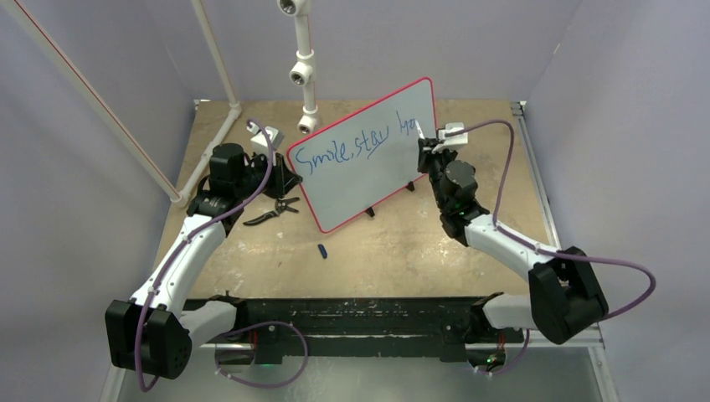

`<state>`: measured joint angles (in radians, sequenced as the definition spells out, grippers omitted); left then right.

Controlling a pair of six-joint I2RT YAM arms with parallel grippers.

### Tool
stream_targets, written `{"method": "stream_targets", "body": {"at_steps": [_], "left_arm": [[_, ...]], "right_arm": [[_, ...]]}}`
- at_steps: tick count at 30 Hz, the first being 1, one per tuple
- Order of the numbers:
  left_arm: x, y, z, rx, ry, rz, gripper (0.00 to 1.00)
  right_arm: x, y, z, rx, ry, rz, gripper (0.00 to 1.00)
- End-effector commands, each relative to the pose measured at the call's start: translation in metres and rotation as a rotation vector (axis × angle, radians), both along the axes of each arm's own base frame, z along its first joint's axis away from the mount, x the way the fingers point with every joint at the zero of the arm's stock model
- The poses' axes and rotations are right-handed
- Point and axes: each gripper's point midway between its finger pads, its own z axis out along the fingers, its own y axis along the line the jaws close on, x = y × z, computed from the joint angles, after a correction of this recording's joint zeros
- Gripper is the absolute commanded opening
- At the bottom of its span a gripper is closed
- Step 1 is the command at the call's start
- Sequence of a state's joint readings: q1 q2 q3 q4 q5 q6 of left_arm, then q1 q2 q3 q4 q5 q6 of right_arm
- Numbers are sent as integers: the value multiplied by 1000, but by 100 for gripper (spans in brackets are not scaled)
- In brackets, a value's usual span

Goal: Write a sentence on the whiteboard
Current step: Write a sentence on the whiteboard, then move the whiteboard to the center of the board.

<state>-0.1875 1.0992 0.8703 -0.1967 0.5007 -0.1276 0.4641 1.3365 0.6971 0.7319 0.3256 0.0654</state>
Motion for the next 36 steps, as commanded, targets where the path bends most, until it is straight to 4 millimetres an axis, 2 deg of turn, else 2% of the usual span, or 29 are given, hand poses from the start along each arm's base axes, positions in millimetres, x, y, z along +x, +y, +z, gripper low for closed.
{"method": "stream_targets", "body": {"at_steps": [1,7,12,15,19,23,25,27,33,36], "left_arm": [[9,12,11,20,-63,52,1],[9,12,19,-2,-72,68,26],[5,13,29,-13,-84,78,42],[0,20,34,8,-89,109,48],[-12,40,49,45,-92,213,53],[-26,51,76,12,-96,334,53],[-33,40,84,-41,-75,350,51],[-41,16,86,-98,-50,321,50],[-66,-83,77,-138,-2,203,48],[-81,-134,60,-91,20,153,48]], "right_arm": [[-16,-16,35,66,-75,-47,0],[-39,-29,50,101,-98,-54,0],[-51,-36,54,113,-100,-62,0],[-55,-37,58,122,-108,-57,0],[-60,-39,63,133,-118,-53,0],[-66,-43,73,156,-134,-60,0],[-70,-45,77,164,-139,-61,0],[-74,-47,83,176,-151,-61,0],[-82,-55,91,191,-160,-83,0],[-86,-60,93,197,-161,-99,0]]}}
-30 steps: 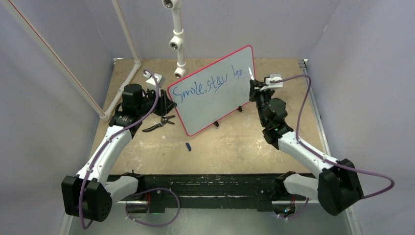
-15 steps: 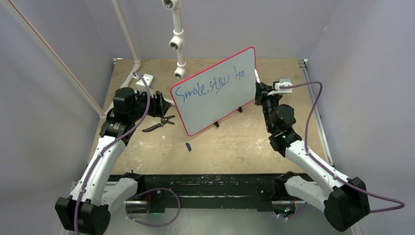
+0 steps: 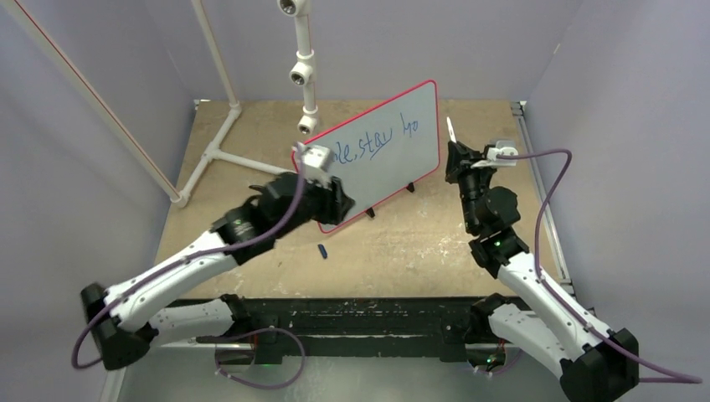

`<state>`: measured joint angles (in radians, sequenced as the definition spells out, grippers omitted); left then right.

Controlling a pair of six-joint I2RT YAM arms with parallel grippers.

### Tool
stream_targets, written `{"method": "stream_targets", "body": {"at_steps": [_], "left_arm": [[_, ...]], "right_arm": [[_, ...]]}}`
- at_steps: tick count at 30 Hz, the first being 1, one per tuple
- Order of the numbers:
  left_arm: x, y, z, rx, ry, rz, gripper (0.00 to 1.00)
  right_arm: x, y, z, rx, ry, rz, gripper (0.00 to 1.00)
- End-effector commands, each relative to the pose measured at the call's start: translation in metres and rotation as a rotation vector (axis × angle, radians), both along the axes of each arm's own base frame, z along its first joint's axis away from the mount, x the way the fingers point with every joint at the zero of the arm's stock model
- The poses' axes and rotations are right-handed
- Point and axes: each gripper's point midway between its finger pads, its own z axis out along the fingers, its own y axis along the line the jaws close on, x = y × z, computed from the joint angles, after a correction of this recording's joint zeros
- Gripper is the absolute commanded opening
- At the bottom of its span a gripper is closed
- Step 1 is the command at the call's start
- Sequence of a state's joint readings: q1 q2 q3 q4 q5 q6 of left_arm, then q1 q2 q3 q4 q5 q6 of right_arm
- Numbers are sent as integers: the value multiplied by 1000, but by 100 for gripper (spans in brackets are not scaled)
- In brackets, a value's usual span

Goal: Write a sentence on the whiteboard
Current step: Move the whiteboard to the center of the board.

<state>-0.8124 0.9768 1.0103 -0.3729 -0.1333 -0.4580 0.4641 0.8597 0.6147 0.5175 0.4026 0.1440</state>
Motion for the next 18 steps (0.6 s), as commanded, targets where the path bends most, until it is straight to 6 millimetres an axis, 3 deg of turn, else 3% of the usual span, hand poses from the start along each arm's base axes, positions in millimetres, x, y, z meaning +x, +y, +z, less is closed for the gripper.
{"method": "stream_targets", "body": {"at_steps": [1,5,9,18], "left_arm": [[-1,-59,-16,-4,34,69,48],[0,-95,-58,-36,90,95,50],[13,-100,-107,-34,128,203,50],[43,-119,-181,65,136,323,54]], "right_arm": [[-8,-10,11,34,-13,-35,0],[-14,-13,13,42,-21,-28,0],[-18,-14,18,45,-31,-28,0],[-21,-13,20,55,-42,-15,0]]}}
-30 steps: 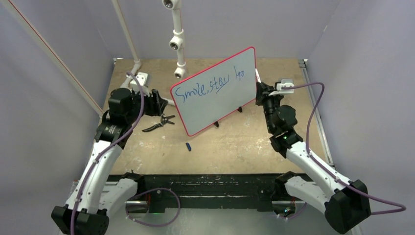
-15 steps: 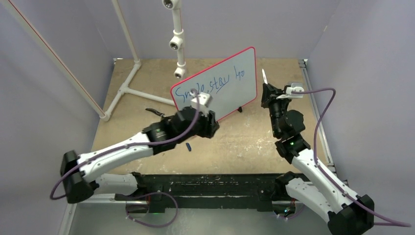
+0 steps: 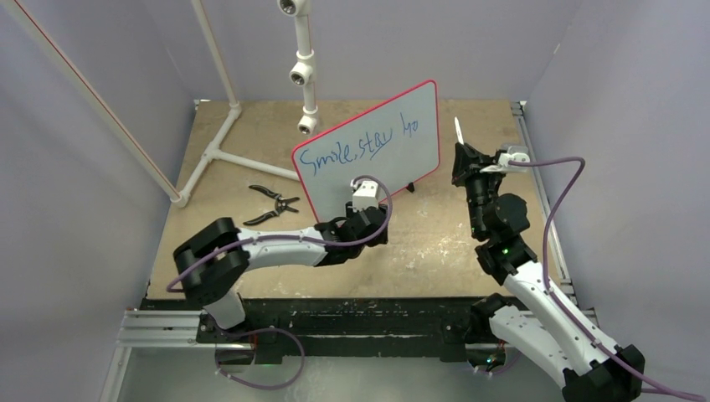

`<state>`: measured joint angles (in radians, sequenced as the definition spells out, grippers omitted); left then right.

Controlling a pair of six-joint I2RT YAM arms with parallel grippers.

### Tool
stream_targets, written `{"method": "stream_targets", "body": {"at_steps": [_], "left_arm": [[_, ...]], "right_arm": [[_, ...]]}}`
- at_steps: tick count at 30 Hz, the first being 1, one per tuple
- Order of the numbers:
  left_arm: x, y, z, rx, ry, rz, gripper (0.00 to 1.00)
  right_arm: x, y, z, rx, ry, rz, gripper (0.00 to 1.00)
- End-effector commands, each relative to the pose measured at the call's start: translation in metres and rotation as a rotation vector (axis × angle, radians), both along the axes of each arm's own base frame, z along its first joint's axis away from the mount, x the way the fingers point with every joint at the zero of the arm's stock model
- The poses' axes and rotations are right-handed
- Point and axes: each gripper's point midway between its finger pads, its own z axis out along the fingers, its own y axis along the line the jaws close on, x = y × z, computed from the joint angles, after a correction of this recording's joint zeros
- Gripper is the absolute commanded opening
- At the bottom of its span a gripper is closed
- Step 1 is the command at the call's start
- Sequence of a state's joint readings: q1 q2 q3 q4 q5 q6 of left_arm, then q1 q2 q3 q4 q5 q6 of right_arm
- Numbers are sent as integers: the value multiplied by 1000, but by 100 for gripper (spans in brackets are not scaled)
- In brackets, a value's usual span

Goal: Write a sentence on the whiteboard
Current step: Move the whiteboard to the center of the board.

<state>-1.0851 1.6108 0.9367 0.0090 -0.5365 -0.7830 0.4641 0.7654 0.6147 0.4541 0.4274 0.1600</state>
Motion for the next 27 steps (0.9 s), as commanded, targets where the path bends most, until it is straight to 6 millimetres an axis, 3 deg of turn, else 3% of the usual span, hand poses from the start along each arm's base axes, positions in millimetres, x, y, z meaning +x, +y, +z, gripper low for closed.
{"method": "stream_targets", "body": {"at_steps": [1,7,15,27], "left_arm": [[26,-12,-7,-33,-55,107,55],[36,-14,-41,-4,-21,161,57],[52,10,-54,38,-88,305,52],[75,12,-68,51,-102,353,55]], "right_arm": [[-4,0,6,20,-18,8,0],[-4,3,6,23,-20,27,0],[-4,5,2,23,-14,38,0],[-2,9,-1,22,-8,53,0]]}}
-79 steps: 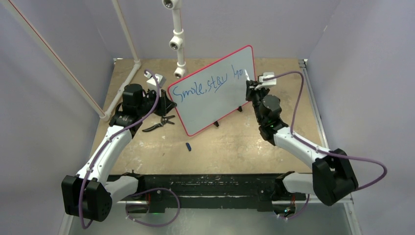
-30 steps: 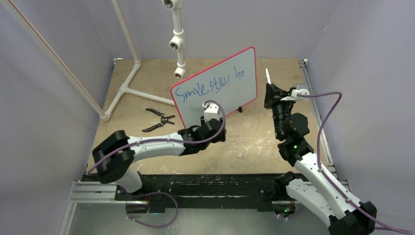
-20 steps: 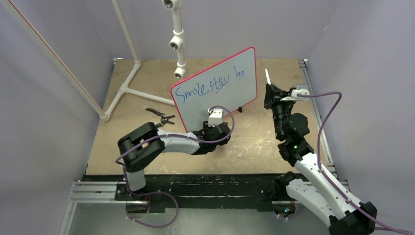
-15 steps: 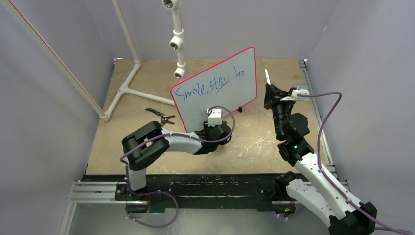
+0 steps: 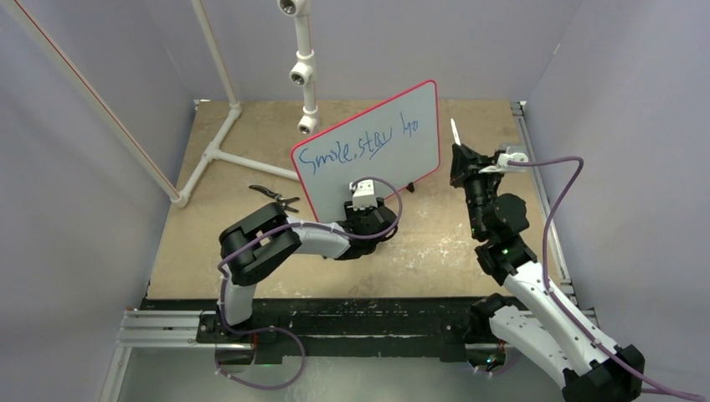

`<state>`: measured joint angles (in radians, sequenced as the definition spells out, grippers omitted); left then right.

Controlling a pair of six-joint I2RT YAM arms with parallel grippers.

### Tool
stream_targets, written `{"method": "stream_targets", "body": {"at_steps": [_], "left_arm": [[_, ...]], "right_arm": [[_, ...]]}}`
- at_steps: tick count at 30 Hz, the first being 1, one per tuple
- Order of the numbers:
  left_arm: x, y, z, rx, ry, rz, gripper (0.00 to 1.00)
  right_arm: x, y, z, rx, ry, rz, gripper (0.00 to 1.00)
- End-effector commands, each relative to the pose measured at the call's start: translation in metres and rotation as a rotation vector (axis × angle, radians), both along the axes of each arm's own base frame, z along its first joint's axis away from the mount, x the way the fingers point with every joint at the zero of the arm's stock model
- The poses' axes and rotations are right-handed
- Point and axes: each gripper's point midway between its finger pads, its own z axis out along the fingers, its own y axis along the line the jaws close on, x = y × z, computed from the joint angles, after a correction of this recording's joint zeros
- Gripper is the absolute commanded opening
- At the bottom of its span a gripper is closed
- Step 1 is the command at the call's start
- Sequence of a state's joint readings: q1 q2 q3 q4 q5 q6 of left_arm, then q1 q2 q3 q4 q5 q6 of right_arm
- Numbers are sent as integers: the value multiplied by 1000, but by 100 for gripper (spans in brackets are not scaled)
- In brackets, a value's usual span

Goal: Write a sentence on the whiteboard
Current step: Move the whiteboard to the center of the board.

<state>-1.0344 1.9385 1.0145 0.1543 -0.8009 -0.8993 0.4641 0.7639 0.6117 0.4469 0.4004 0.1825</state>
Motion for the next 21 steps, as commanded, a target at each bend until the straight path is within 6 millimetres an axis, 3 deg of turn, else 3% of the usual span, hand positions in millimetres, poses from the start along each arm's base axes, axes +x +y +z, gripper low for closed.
{"method": "stream_targets", "body": {"at_steps": [1,5,10,21], "left_arm": [[15,-5,1,-21,-32,44,53],[17,-4,-4,-4,-31,55,46],[10,19,-6,36,-38,93,28],[-7,60,9,94,-55,125,23]], "right_arm": [[-1,4,1,10,-11,22,0],[-1,5,0,5,-9,26,0],[-2,4,0,4,-11,25,0],[1,5,-4,-1,1,24,0]]}}
